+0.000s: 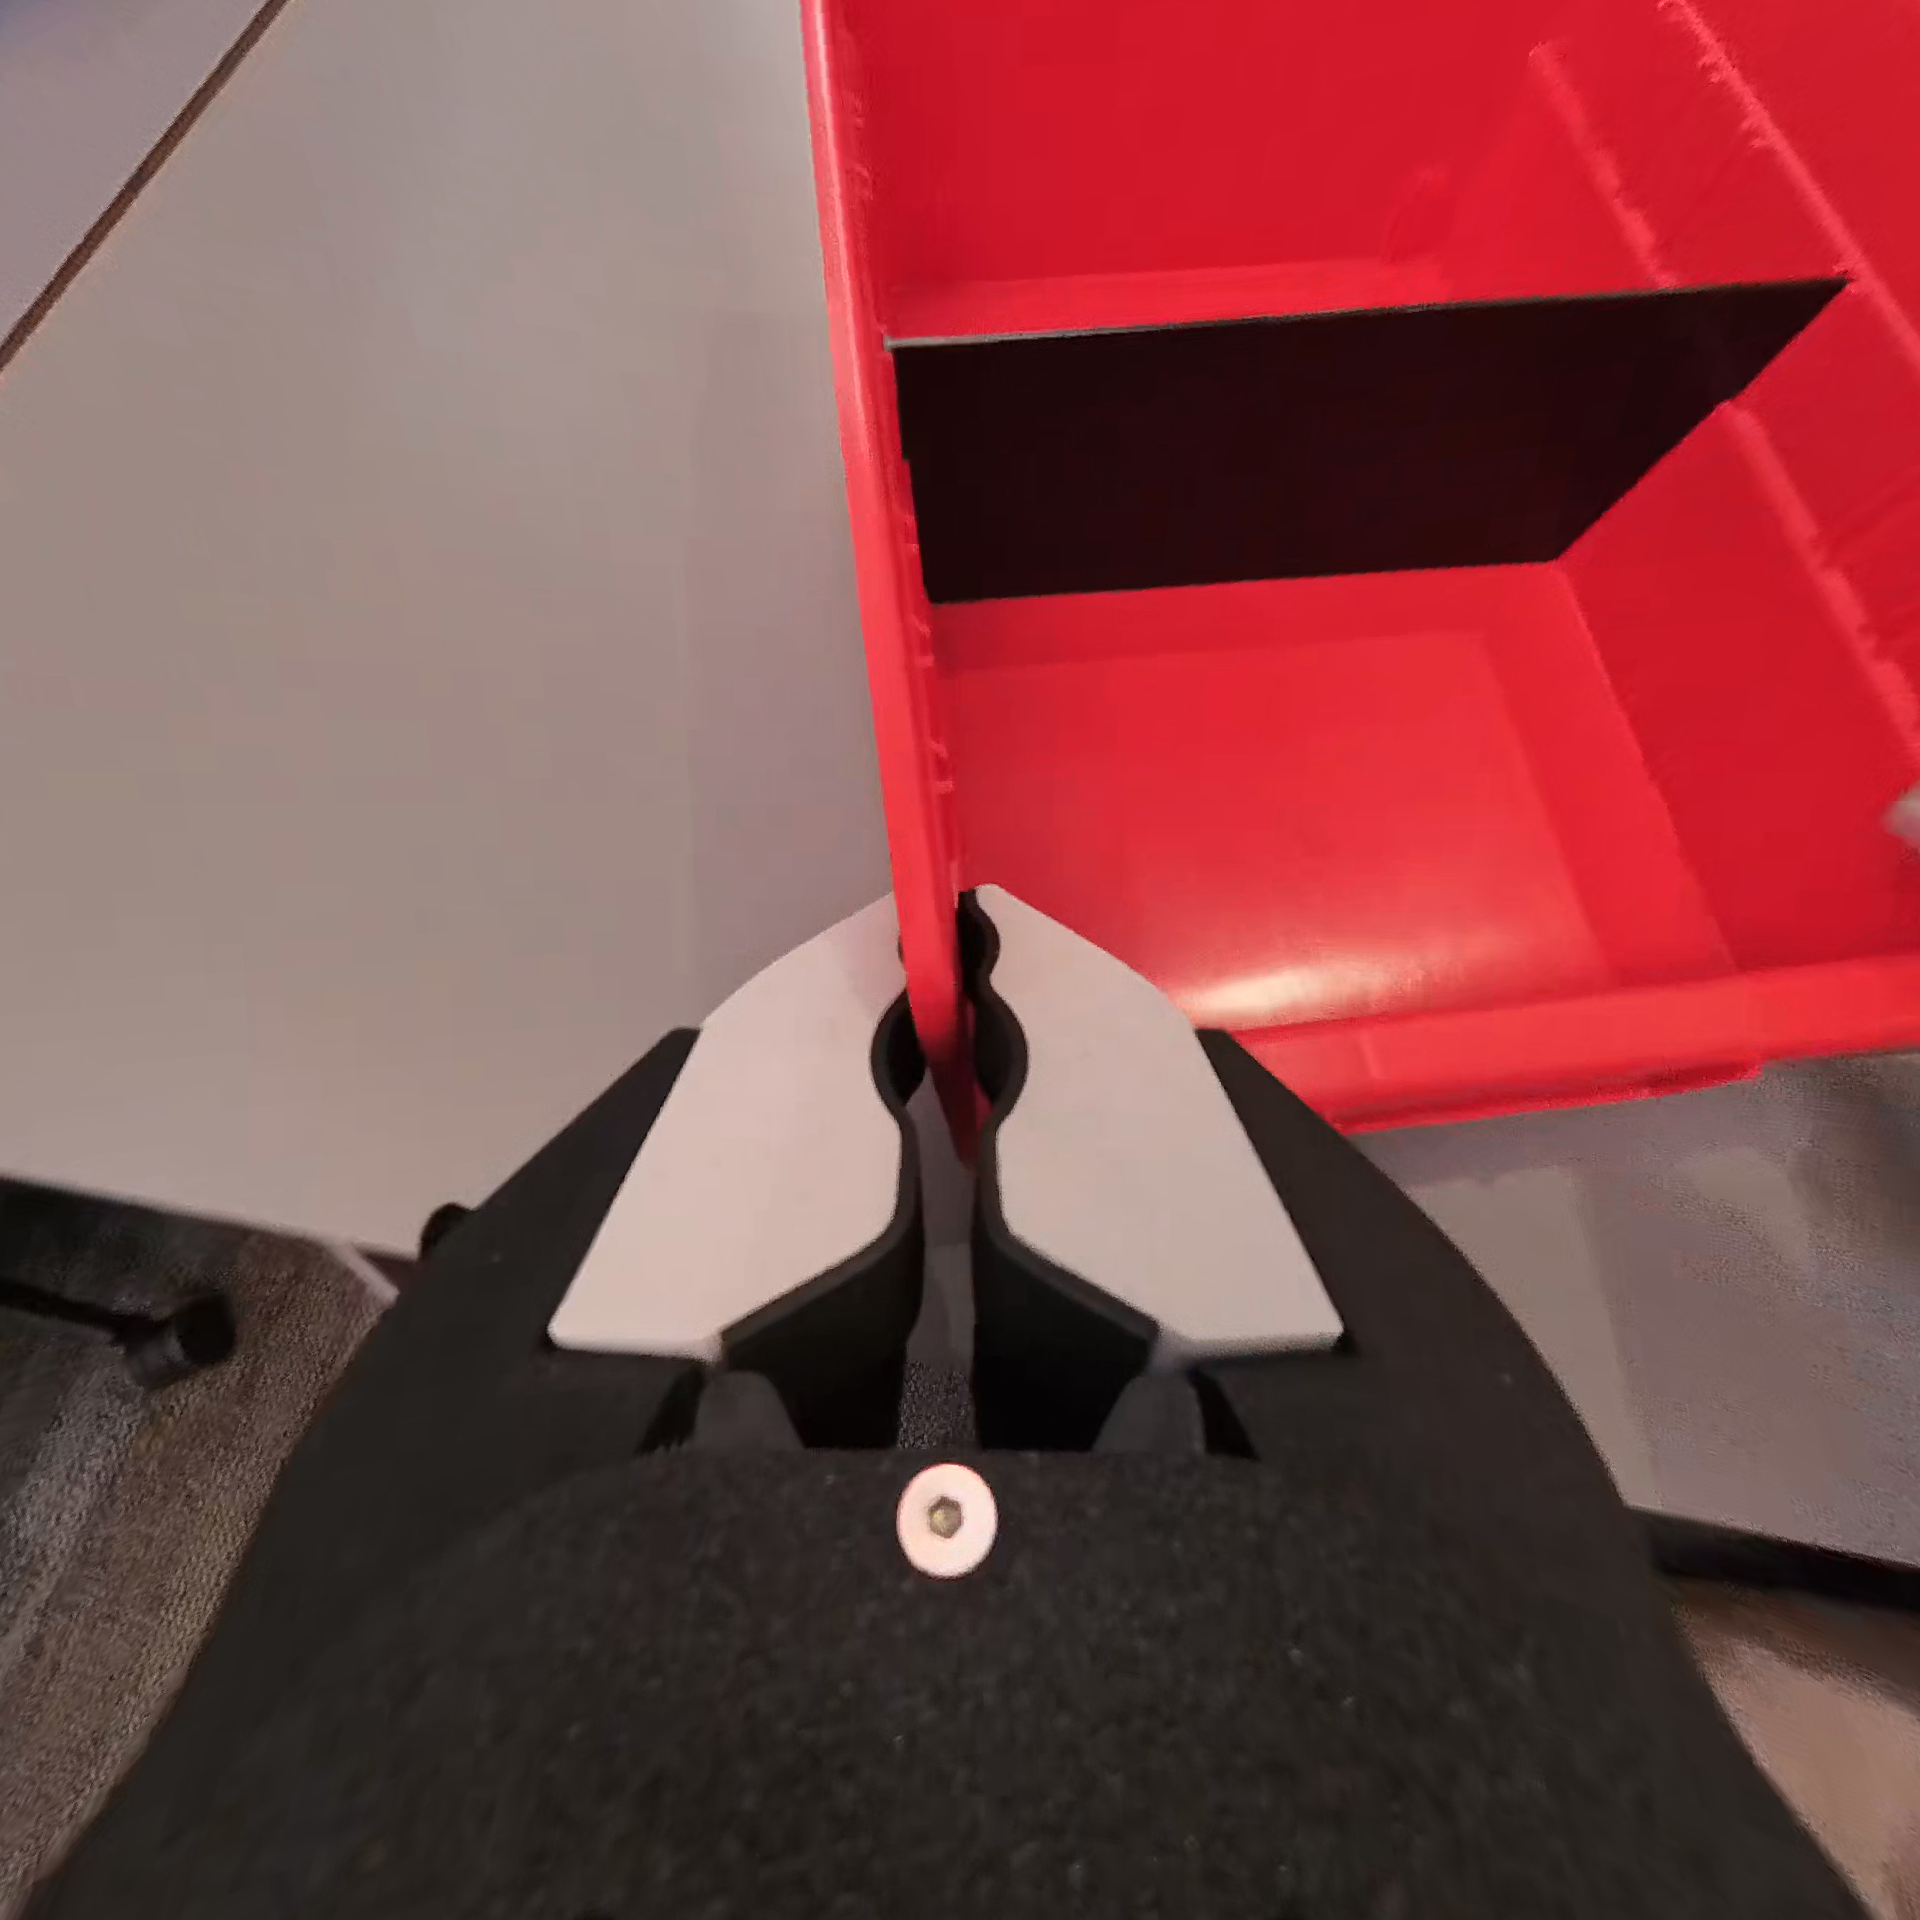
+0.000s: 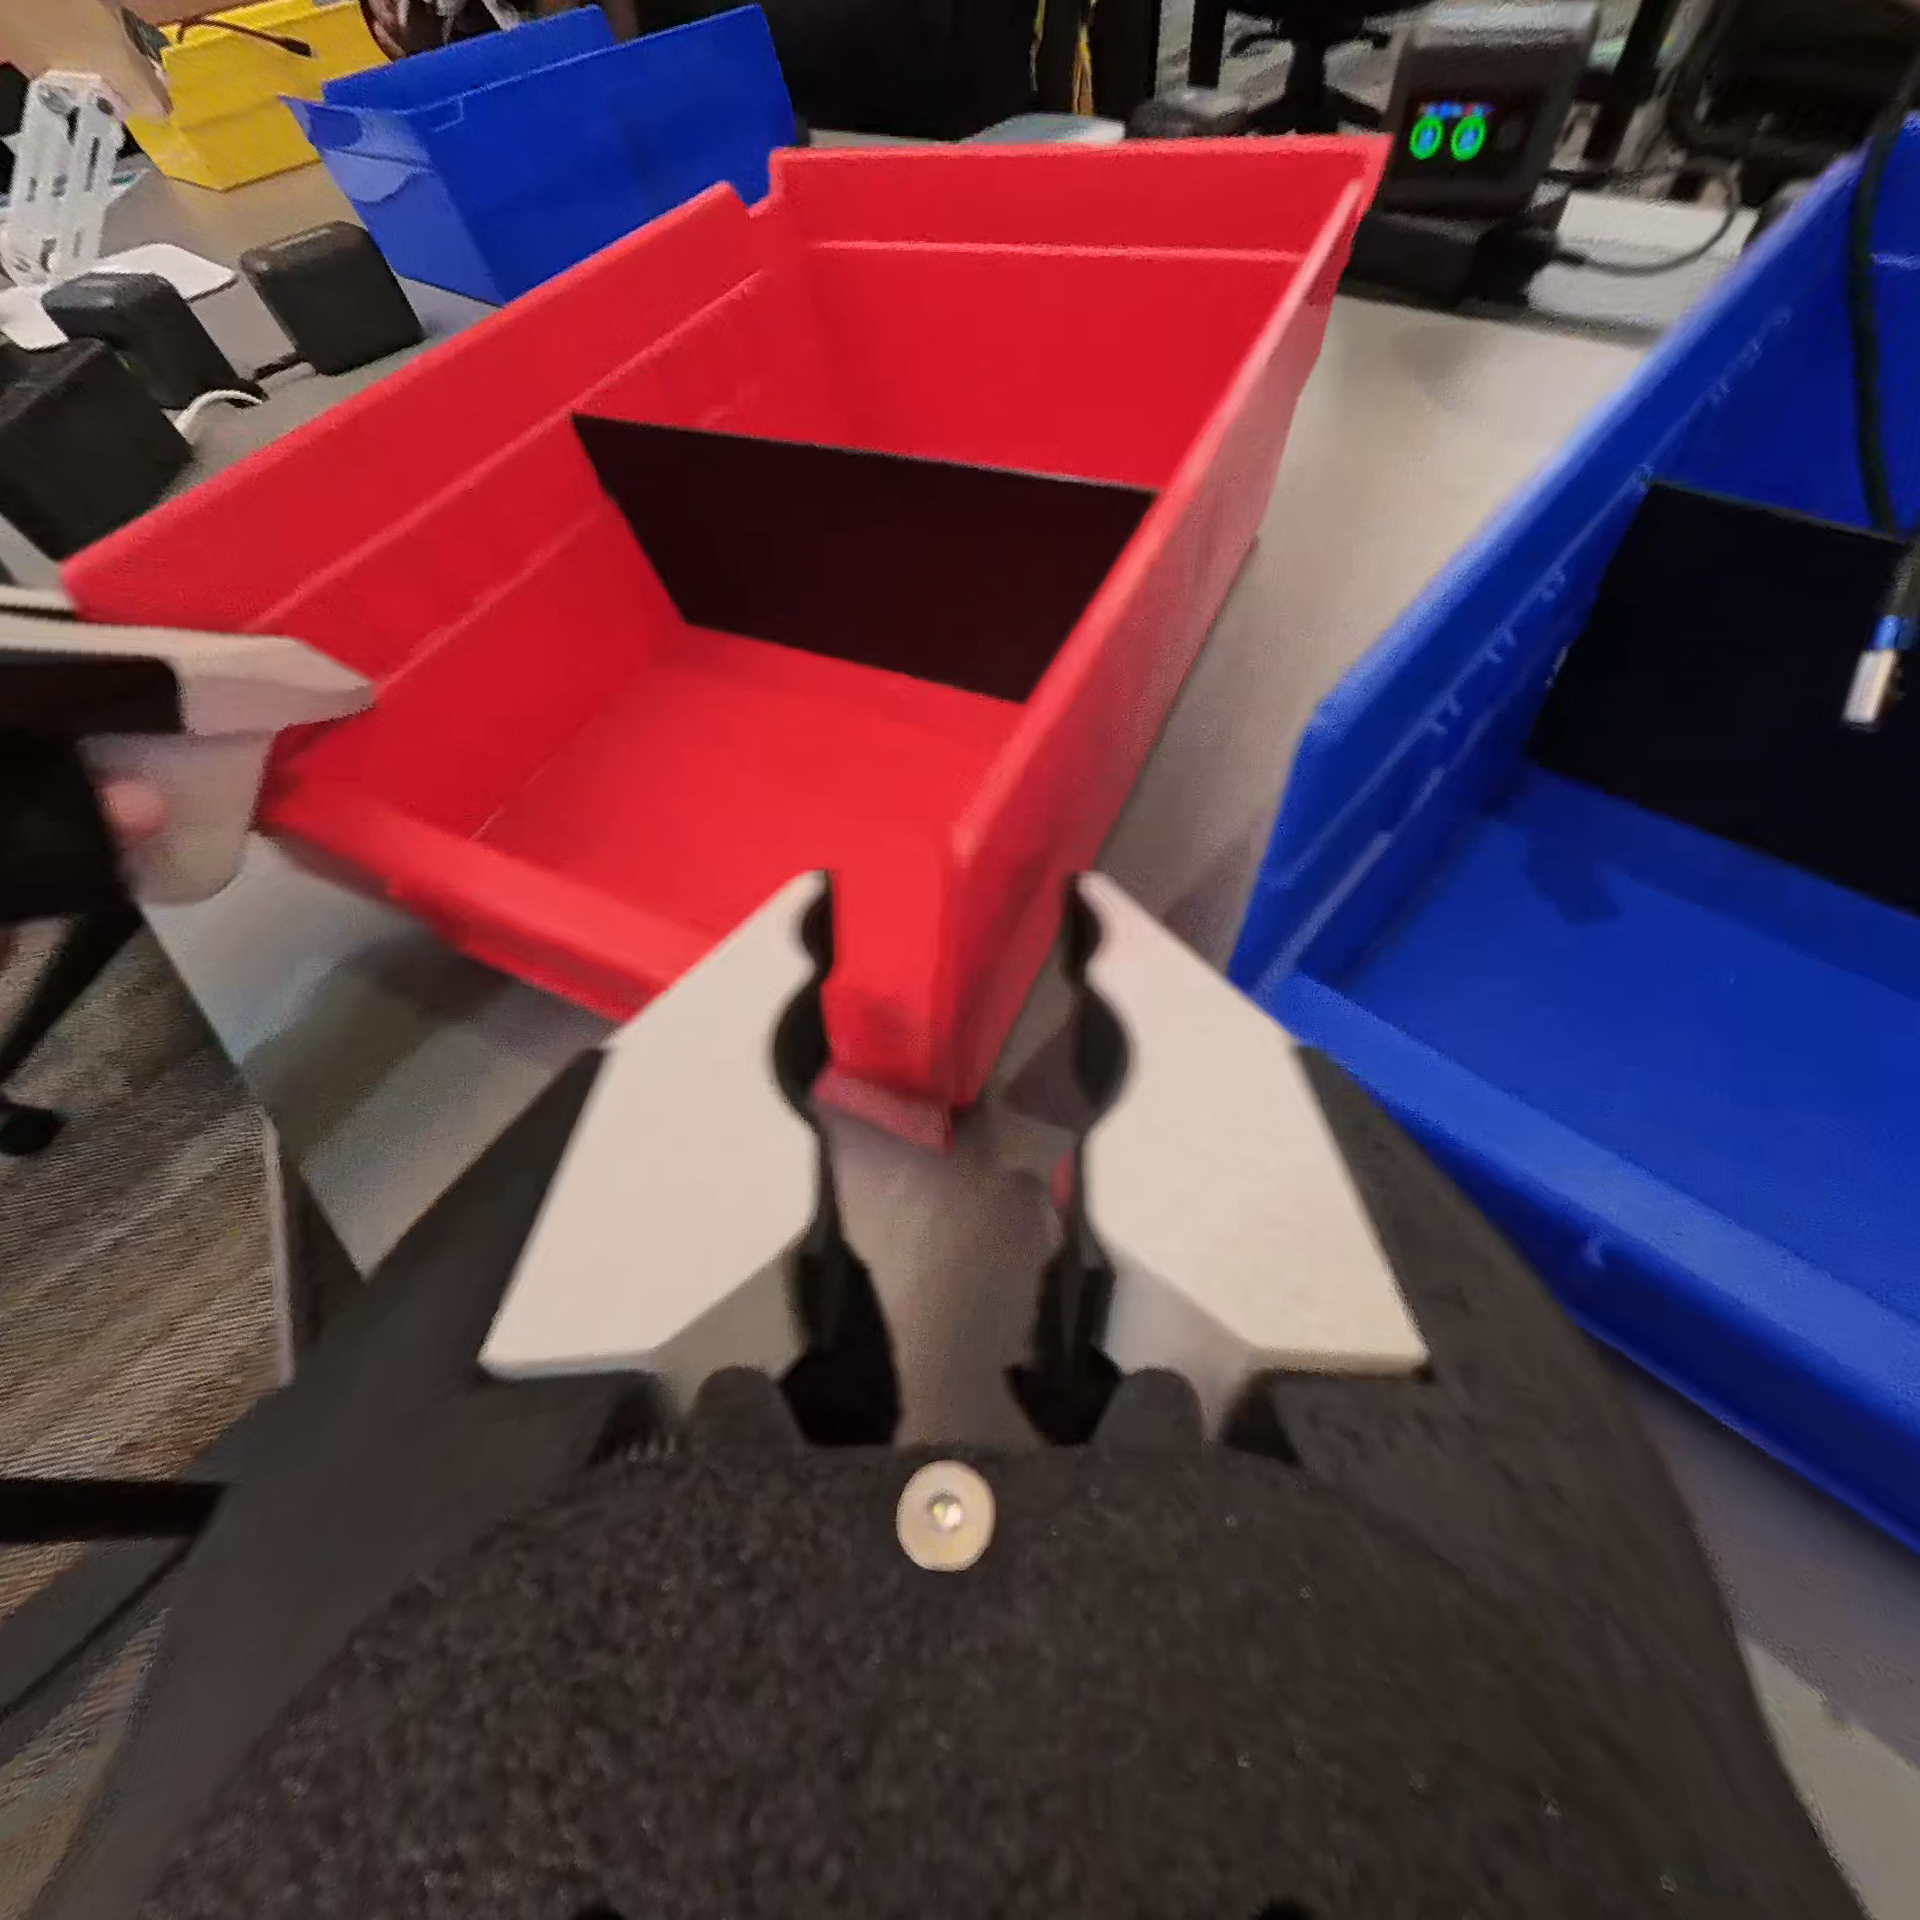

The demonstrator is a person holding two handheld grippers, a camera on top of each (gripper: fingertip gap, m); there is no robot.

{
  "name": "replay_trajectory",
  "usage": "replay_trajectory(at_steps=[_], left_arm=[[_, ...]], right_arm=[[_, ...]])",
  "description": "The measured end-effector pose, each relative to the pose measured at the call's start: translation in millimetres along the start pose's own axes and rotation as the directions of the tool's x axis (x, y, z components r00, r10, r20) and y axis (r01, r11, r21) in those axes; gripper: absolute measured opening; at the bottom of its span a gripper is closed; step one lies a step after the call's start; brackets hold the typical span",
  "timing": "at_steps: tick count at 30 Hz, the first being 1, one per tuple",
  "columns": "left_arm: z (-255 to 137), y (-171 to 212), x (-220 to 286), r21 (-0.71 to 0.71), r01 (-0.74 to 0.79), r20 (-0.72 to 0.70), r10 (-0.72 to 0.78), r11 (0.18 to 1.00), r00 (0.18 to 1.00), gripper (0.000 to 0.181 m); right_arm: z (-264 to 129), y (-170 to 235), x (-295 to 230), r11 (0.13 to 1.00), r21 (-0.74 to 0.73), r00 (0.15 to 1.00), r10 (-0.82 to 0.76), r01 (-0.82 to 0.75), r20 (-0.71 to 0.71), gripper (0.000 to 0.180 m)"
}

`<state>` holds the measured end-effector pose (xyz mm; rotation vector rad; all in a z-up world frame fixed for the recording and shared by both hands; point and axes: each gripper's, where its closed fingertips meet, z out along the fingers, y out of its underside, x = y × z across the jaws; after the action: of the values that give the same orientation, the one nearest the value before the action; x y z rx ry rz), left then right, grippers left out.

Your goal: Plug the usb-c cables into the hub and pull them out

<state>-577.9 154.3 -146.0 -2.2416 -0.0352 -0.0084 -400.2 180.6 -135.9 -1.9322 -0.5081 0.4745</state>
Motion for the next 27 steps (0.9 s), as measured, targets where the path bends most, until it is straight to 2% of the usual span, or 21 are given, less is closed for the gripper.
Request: replay_trajectory(at_steps=[1, 2, 3, 4, 6, 8, 11, 13, 17, 20, 24, 27], left_arm=[[-6.6, 5.0, 2.6, 0.005, 0.007, 0.007, -0.007, 1.000, 1.000, 0.003], [-12.8, 9.6, 4.8, 0.014, 0.002, 0.023, -0.002, 1.000, 1.000, 0.004], [-18.8, 13.1, 5.5, 0.030, -0.025, 0.059, 0.023, 0.999, 0.998, 0.004], [-24.7, 15.3, 5.3, 0.051, -0.064, 0.106, 0.059, 0.997, 0.993, 0.004], [-35.8, 14.1, 8.0, 0.115, -0.050, 0.132, 0.035, 0.992, 0.991, 0.004], [-49.1, -0.1, 9.5, 0.199, -0.033, 0.149, 0.003, 0.979, 0.989, 0.004], [-76.1, -50.3, 22.3, 0.372, -0.077, 0.164, 0.016, 0.925, 0.986, 0.004], [-89.6, -93.2, 47.1, 0.491, -0.093, 0.124, 0.036, 0.866, 0.992, 0.003], [-95.1, -171.1, 139.1, 0.632, -0.115, -0.012, 0.158, 0.767, 0.987, 0.004], [-75.9, -198.6, 233.8, 0.643, -0.145, -0.117, 0.283, 0.752, 0.952, 0.004], [-50.1, -186.6, 381.8, 0.591, -0.203, -0.269, 0.429, 0.781, 0.862, 0.008], [-52.1, -159.3, 476.5, 0.569, -0.158, -0.381, 0.429, 0.807, 0.819, 0.012]], right_arm=[[1.8, -1.9, 7.0, 1.000, 0.016, 0.997, -0.020, 0.021, -0.076, 0.021], [1.5, -5.5, 13.6, 0.997, 0.036, 0.987, -0.065, 0.071, -0.144, 0.010], [0.8, -9.0, 14.7, 0.990, 0.050, 0.977, -0.125, 0.135, -0.174, 0.006], [-0.6, -12.3, 14.0, 0.982, 0.056, 0.968, -0.166, 0.179, -0.191, 0.004], [-4.5, -18.7, 12.6, 0.981, 0.062, 0.966, -0.166, 0.182, -0.200, 0.003], [-14.7, -41.0, 9.0, 0.965, 0.148, 0.962, -0.185, 0.217, -0.203, 0.003], [-43.0, -91.3, 12.9, 0.914, 0.298, 0.943, -0.199, 0.276, -0.266, 0.003], [-72.3, -129.8, 29.3, 0.862, 0.389, 0.920, -0.193, 0.325, -0.341, 0.003], [-144.7, -183.9, 100.5, 0.788, 0.488, 0.858, -0.097, 0.376, -0.504, 0.003], [-200.5, -190.3, 172.4, 0.785, 0.478, 0.798, -0.034, 0.394, -0.602, 0.005], [-270.9, -146.2, 289.4, 0.865, 0.380, 0.697, 0.051, 0.327, -0.716, 0.004], [-311.2, -78.1, 372.9, 0.922, 0.355, 0.698, 0.153, 0.154, -0.700, 0.003]])
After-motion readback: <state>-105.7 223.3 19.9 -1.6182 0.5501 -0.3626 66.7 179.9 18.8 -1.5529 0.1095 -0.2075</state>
